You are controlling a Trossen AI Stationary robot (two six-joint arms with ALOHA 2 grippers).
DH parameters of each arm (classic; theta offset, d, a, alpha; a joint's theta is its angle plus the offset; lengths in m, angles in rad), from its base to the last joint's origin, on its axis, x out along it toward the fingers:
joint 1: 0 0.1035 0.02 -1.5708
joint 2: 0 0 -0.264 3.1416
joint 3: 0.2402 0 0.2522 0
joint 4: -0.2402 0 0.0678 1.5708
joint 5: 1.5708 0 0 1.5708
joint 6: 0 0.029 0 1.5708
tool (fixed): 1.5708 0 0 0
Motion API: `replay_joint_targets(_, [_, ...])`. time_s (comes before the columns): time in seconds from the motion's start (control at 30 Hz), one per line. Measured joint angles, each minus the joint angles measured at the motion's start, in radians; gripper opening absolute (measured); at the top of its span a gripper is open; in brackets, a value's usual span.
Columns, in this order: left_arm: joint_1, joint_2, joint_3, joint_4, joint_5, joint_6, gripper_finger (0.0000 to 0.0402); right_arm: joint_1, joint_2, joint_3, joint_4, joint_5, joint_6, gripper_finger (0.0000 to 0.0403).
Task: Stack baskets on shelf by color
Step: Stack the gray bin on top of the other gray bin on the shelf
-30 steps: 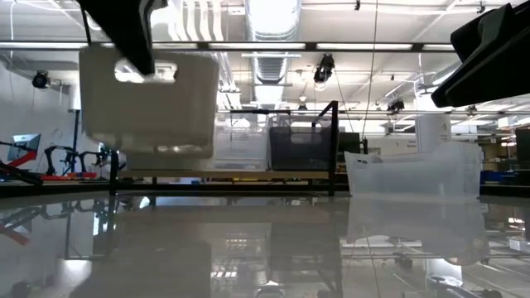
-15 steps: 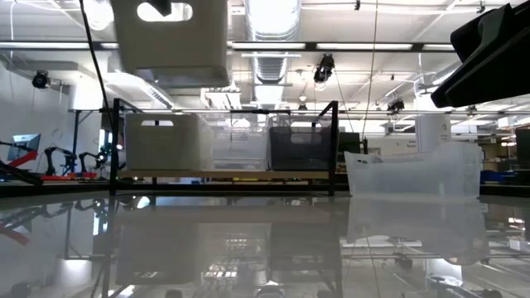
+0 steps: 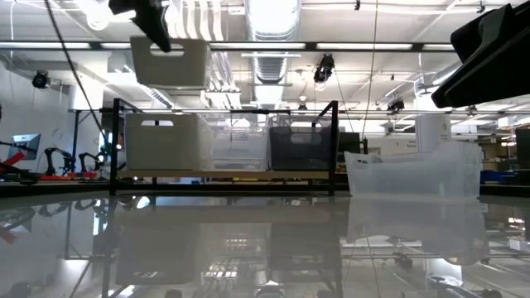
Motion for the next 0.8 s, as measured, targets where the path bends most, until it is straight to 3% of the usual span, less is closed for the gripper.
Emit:
replay_joint_targets(0.17, [0.121,-0.14,-0.209,0.261,0.132,0.225,0.0,0.0,0.0,0.0,0.0,0.0,0.001,0.0063])
replay_joint_targets(0.37, [0.196,-0.21,-0.372,0.383,0.134,0.295,0.0,0.0,0.0,0.0,0.001,0.0,0.001,0.0059])
replay_joint_targets(0.53, [0.205,-0.231,-0.43,0.393,0.107,0.297,0.0,0.0,0.0,0.0,0.001,0.001,0.001,0.0061])
replay_joint_targets(0.8, [0.212,-0.229,-0.427,0.392,0.22,0.251,0.0,0.0,0.0,0.0,0.001,0.017,0.011,0.0061])
